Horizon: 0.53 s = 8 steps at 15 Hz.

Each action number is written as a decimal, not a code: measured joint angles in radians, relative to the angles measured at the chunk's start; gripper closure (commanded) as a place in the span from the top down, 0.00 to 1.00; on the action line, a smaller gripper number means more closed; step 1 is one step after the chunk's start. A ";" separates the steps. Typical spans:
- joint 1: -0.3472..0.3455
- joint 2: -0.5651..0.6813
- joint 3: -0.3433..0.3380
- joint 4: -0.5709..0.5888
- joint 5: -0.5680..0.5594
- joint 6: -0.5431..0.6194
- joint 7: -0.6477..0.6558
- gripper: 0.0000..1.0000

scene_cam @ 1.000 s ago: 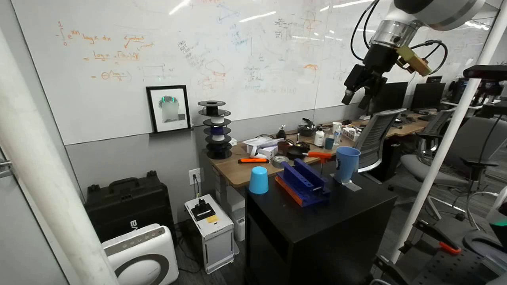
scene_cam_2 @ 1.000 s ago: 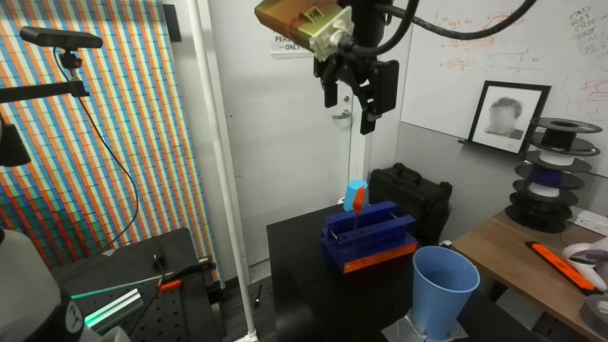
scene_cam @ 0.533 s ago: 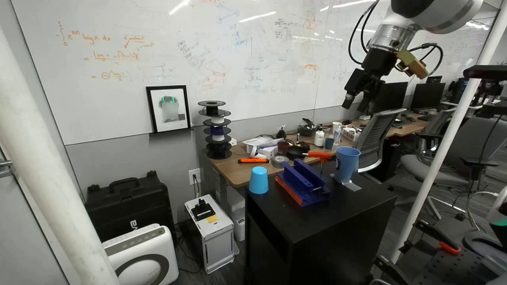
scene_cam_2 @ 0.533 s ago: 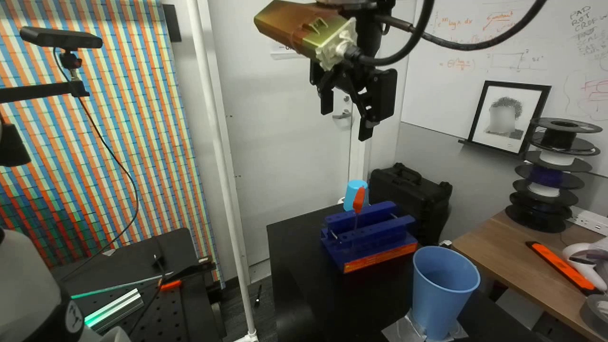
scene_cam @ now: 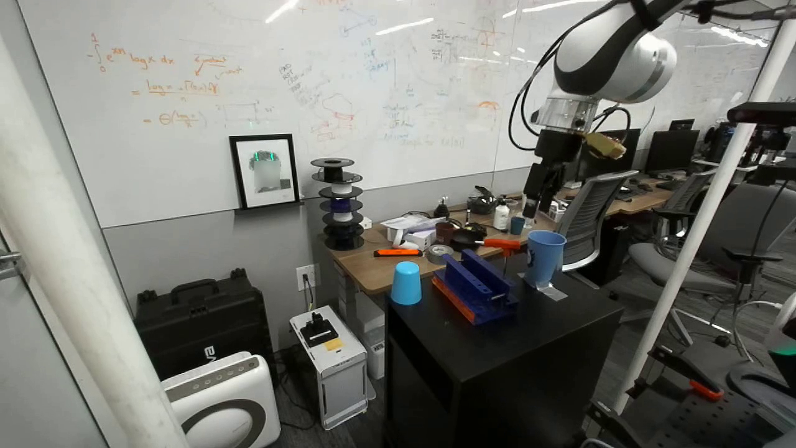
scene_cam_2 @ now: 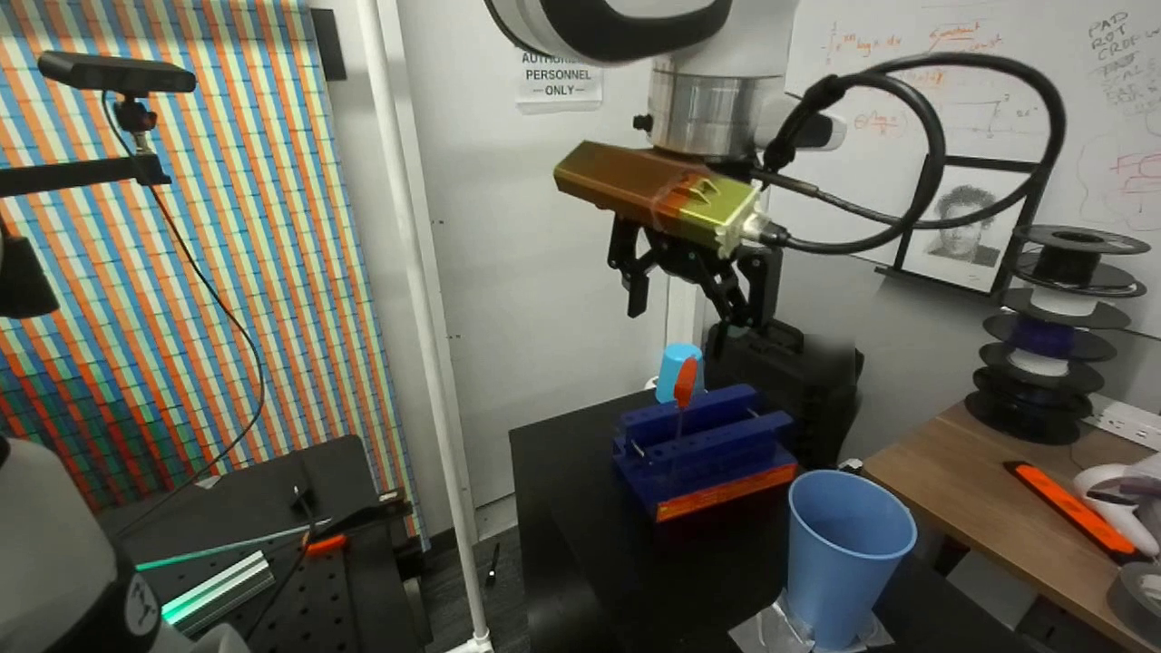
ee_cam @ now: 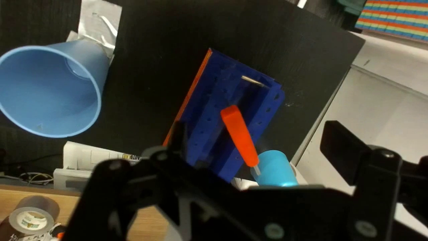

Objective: Shift the orange object to the dark blue cup

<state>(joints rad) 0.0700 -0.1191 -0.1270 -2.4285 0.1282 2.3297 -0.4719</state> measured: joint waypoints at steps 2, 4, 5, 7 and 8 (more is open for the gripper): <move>-0.005 0.086 0.010 0.030 -0.004 0.078 -0.024 1.00; -0.013 0.165 0.026 0.065 -0.004 0.135 -0.045 1.00; -0.018 0.199 0.040 0.083 -0.003 0.150 -0.052 1.00; -0.030 0.257 0.074 0.116 -0.003 0.154 -0.061 0.75; -0.034 0.279 0.090 0.127 -0.003 0.153 -0.062 0.73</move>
<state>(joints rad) 0.0360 0.1597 -0.0370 -2.3018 0.1250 2.4829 -0.5339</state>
